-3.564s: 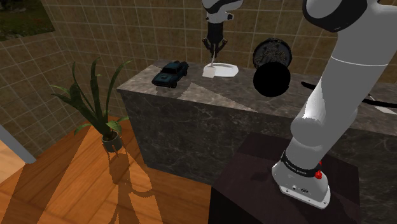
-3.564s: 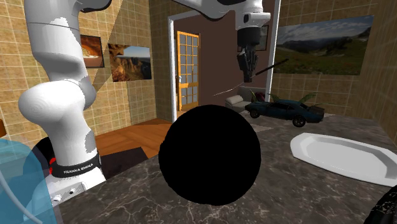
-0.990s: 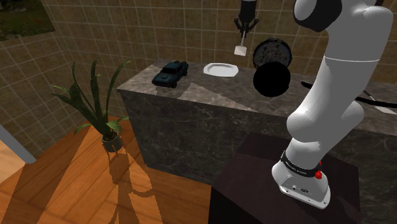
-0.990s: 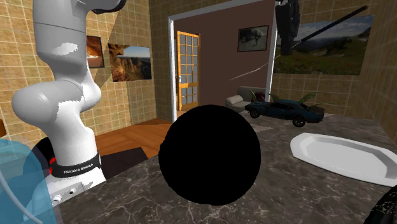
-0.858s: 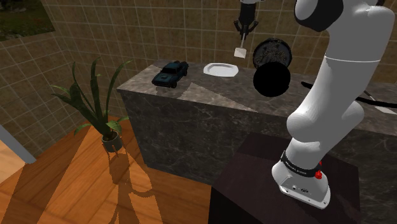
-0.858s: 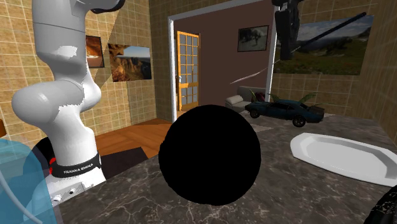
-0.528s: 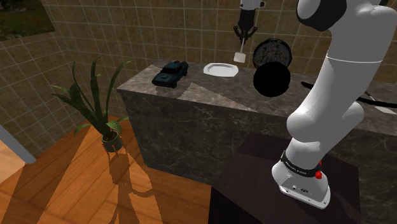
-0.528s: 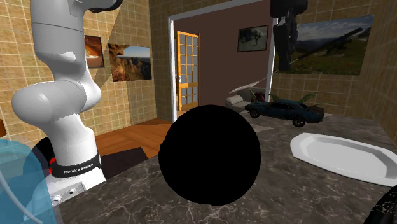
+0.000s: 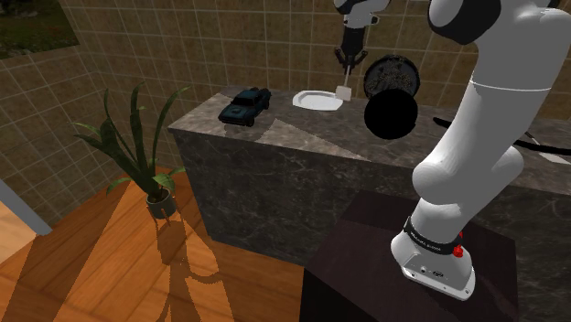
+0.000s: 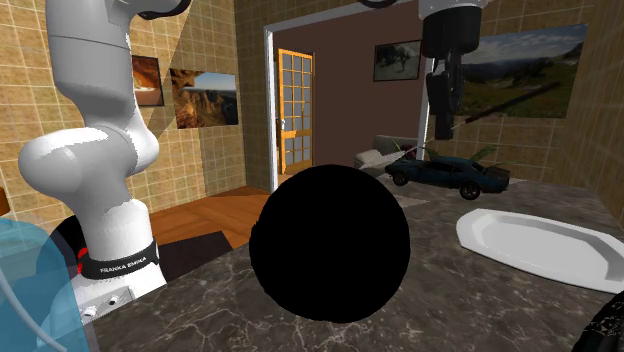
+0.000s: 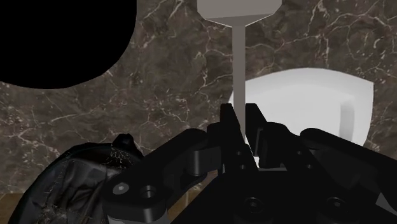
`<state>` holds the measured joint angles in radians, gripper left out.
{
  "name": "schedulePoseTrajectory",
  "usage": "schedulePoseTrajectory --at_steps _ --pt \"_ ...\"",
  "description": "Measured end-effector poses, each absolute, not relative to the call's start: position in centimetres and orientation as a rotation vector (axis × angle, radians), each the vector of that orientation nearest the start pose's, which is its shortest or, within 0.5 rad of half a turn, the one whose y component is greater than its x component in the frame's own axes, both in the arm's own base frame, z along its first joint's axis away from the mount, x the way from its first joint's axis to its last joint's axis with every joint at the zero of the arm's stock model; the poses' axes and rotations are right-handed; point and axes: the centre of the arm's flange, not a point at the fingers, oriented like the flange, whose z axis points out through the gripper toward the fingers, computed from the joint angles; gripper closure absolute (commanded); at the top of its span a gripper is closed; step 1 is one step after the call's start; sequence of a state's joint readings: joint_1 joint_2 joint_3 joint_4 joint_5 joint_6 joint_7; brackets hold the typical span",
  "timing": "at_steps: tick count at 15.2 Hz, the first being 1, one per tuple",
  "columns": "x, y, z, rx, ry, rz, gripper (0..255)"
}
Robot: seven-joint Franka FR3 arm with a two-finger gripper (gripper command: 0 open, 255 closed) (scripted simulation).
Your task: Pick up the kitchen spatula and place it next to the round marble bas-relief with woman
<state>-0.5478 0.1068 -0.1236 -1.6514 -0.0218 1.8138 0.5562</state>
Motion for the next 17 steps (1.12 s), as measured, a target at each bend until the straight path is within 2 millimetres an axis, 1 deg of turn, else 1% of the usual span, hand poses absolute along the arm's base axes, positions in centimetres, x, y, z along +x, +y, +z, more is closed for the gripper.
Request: schedulePoseTrajectory --at_steps 8,17 --pt "47.5 -37.4 50.5 -2.603 1.823 -0.086 255" --pt "47.3 -37.3 45.7 -2.603 1.823 -0.086 255"
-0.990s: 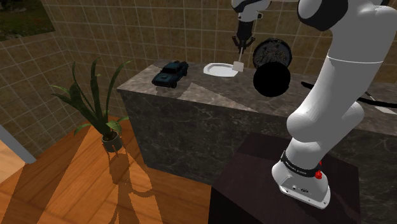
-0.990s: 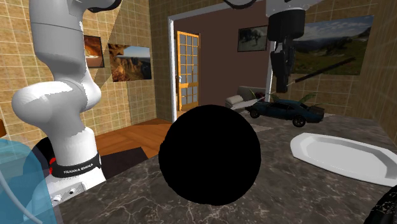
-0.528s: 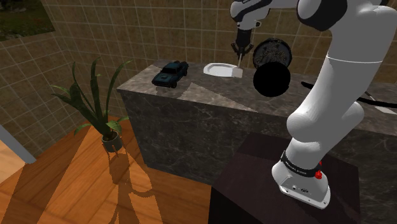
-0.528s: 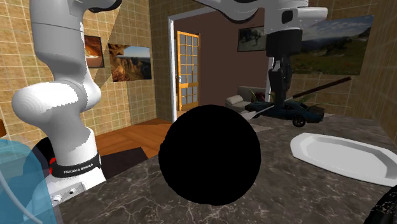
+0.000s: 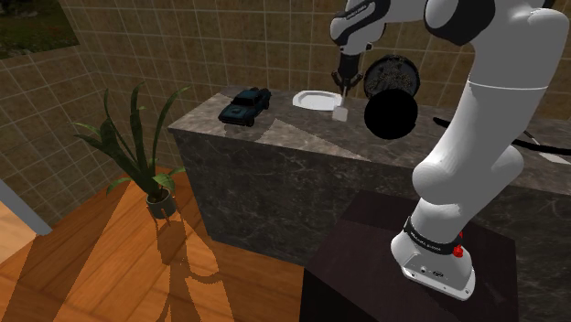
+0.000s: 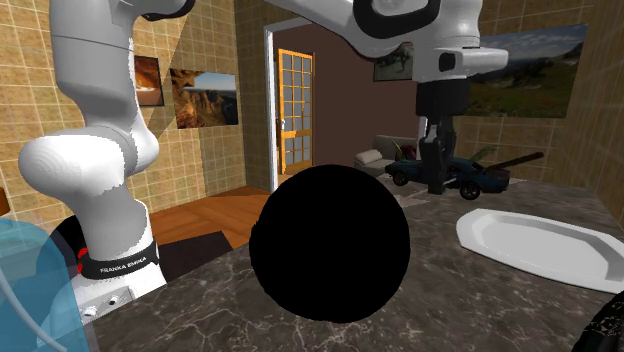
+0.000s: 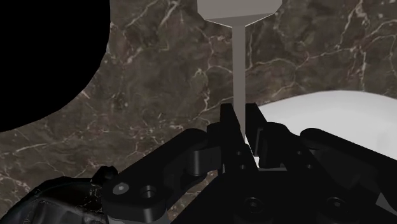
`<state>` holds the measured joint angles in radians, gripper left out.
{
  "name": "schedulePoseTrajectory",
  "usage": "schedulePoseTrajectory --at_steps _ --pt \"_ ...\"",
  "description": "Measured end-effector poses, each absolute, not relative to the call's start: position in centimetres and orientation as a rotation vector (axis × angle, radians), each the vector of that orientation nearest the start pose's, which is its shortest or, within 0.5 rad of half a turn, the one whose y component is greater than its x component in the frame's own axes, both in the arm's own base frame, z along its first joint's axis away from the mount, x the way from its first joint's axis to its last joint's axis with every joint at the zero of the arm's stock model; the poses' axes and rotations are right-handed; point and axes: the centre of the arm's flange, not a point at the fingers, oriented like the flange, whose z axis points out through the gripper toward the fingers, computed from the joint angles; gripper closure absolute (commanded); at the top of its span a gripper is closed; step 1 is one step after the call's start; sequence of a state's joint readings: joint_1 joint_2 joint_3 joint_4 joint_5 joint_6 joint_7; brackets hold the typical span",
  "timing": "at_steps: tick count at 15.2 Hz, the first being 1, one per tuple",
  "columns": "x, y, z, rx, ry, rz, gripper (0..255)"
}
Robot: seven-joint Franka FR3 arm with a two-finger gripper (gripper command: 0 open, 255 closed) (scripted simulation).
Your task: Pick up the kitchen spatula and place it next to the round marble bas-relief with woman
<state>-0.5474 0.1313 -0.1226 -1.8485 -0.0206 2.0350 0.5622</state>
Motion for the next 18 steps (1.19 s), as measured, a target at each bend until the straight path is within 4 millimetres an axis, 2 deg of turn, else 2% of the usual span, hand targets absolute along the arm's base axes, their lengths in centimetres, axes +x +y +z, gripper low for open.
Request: schedulePoseTrajectory --at_steps 18 --pt "47.4 -37.3 36.3 -2.603 1.823 -0.086 255"
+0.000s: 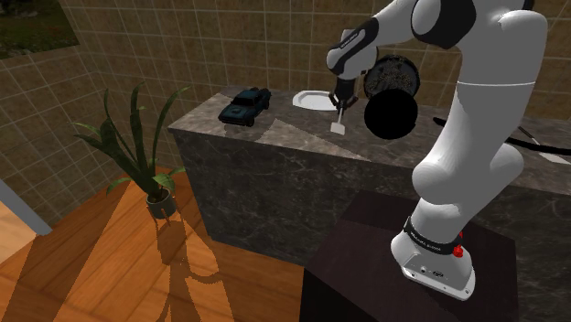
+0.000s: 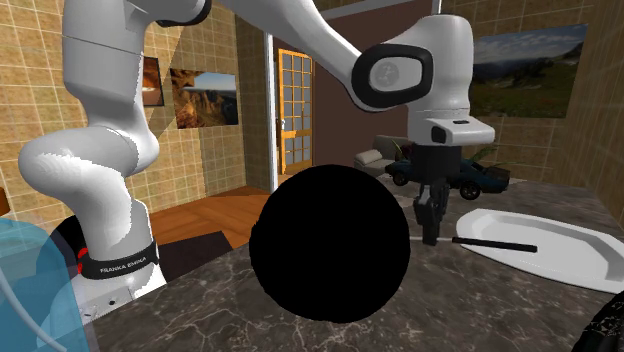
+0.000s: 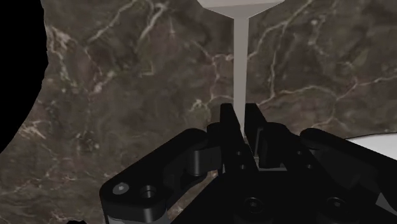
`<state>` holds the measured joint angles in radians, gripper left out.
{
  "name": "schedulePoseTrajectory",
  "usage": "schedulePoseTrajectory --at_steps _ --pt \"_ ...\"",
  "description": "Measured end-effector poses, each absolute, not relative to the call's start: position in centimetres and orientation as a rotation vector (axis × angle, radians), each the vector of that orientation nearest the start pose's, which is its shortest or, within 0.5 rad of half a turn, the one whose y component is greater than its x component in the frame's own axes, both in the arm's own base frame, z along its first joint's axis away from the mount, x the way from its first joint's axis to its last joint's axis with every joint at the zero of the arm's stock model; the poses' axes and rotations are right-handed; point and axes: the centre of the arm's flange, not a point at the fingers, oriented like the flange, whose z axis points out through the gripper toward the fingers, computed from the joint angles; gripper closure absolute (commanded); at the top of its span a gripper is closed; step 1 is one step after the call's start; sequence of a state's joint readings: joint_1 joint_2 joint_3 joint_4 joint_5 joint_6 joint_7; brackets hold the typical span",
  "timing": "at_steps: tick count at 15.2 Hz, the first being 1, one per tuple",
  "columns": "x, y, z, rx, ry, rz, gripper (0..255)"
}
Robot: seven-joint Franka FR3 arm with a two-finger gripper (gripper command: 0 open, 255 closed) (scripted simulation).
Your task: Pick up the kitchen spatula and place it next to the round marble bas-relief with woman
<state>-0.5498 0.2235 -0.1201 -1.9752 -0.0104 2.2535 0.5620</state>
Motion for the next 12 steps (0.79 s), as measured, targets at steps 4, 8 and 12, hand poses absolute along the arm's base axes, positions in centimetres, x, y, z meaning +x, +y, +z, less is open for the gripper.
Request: schedulePoseTrajectory --at_steps 4,8,12 --pt "47.36 -37.29 35.12 -2.603 1.823 -0.086 255" --pt "47.36 -37.27 35.05 -2.603 1.823 -0.087 255" --pt "47.36 -37.27 35.05 -2.603 1.823 -0.087 0"
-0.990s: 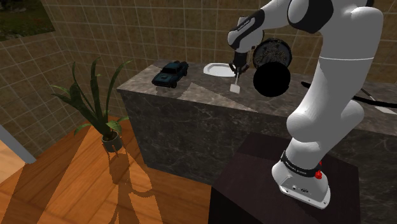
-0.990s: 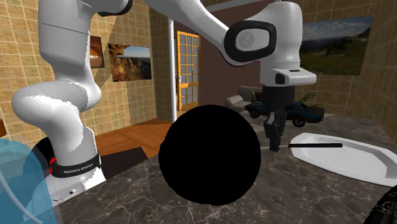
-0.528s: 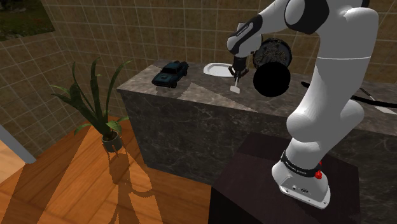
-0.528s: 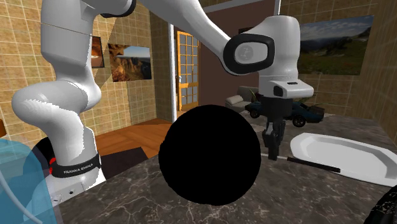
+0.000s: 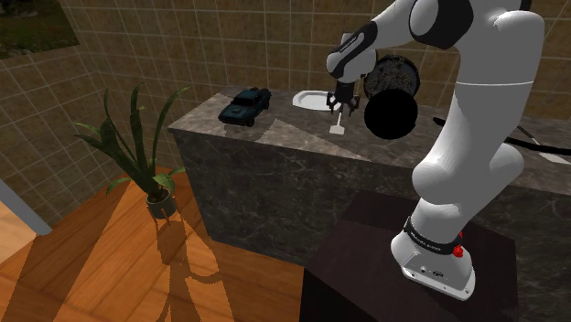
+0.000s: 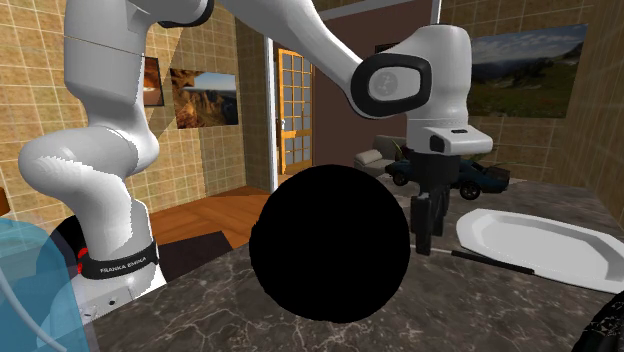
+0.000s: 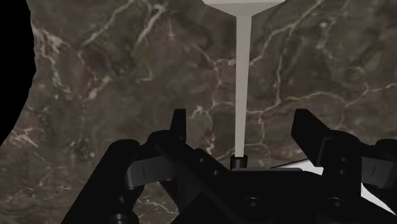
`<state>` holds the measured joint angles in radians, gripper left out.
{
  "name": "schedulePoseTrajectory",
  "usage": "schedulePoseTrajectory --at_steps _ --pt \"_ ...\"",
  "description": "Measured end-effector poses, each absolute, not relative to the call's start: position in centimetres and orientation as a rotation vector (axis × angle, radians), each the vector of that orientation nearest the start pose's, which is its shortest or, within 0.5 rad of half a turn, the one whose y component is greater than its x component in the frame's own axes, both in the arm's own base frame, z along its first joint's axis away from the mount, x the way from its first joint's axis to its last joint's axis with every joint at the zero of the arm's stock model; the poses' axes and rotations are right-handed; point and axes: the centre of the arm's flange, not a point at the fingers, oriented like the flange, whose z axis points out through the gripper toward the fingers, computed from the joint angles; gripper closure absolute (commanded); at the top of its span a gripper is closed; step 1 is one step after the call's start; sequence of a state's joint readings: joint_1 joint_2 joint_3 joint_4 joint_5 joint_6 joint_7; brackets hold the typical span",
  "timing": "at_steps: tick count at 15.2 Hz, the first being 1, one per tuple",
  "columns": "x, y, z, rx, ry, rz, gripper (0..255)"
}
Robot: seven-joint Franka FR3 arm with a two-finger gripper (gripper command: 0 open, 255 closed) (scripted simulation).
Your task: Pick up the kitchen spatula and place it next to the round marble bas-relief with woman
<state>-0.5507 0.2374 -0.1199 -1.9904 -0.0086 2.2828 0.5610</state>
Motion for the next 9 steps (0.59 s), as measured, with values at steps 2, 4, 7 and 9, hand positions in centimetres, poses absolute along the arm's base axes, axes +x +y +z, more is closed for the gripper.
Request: schedulePoseTrajectory --at_steps 2,4,7,9 --pt "47.4 -37.3 35.1 -2.603 1.823 -0.087 0" --pt "47.5 -37.2 35.8 -2.603 1.823 -0.087 0" --pt "47.3 -37.2 39.0 -2.603 1.823 -0.089 0" --pt "47.3 -37.0 39.8 -2.603 1.823 -0.089 0"
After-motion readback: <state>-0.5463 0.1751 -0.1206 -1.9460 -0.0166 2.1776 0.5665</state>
